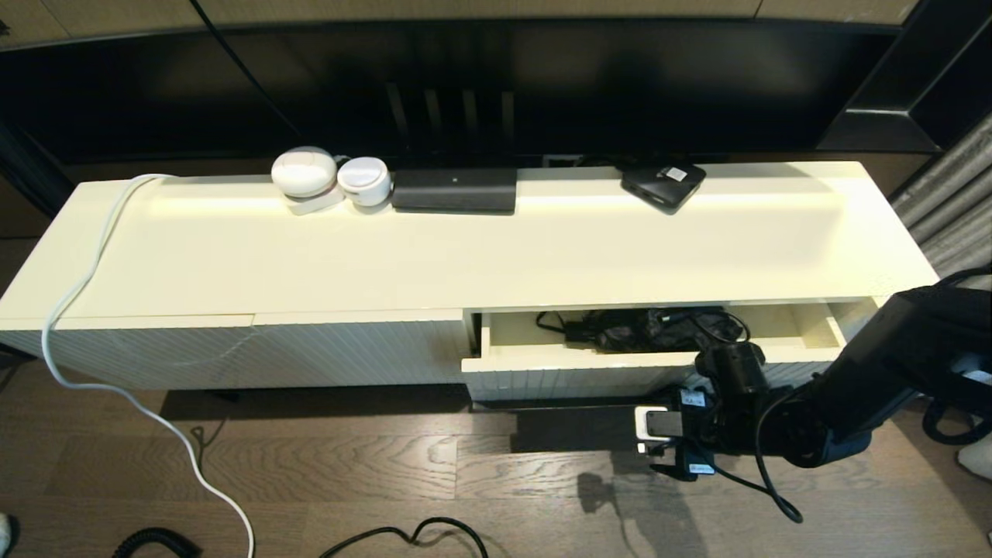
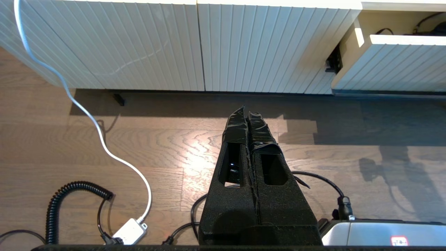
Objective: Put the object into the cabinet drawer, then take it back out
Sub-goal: Open the drawer
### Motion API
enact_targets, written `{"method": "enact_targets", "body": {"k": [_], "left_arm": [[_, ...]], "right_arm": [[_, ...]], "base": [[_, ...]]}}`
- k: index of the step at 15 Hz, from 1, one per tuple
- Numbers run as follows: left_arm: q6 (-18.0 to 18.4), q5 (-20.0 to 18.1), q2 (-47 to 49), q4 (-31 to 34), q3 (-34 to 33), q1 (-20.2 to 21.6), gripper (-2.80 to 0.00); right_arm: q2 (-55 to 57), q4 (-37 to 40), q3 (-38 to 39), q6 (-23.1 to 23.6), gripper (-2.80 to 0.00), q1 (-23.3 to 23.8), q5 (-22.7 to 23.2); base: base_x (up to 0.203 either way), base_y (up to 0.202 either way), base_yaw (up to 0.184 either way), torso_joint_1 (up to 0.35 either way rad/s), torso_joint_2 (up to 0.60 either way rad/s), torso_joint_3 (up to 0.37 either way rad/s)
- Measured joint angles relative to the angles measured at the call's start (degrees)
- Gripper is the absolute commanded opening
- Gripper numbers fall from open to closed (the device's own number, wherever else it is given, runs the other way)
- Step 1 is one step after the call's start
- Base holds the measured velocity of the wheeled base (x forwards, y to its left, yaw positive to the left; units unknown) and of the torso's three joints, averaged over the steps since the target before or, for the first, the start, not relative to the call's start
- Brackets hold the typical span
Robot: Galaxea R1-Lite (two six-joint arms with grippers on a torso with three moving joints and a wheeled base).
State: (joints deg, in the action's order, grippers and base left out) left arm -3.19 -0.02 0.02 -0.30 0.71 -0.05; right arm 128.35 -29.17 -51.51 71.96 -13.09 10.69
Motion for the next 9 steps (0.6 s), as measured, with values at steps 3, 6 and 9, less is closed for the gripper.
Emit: {"method": "enact_targets", "body": {"k": [3, 6, 9], "left_arm": [[0.0, 0.02, 0.0, 0.0, 0.0, 0.02, -2.8], [-0.02, -0.01, 0.0, -0.02, 0.0, -0.02, -2.8], [-0.02, 0.0, 0.0, -0.02, 0.0, -0.02, -2.8]], "right_arm": [[-2.68, 0.36, 1.21, -0.09, 0.0, -0.02, 0.09], [-6.91, 0.93, 3.24, -0.31, 0.0, 0.04, 0.22], [-14.53, 4.32, 6.95, -0.49, 0.0, 0.11, 0.22]], "base": [[0.0, 0.0, 0.0, 0.0, 0.0, 0.0], [0.0, 0.0, 0.0, 0.0, 0.0, 0.0], [0.0, 0.0, 0.0, 0.0, 0.0, 0.0]]}}
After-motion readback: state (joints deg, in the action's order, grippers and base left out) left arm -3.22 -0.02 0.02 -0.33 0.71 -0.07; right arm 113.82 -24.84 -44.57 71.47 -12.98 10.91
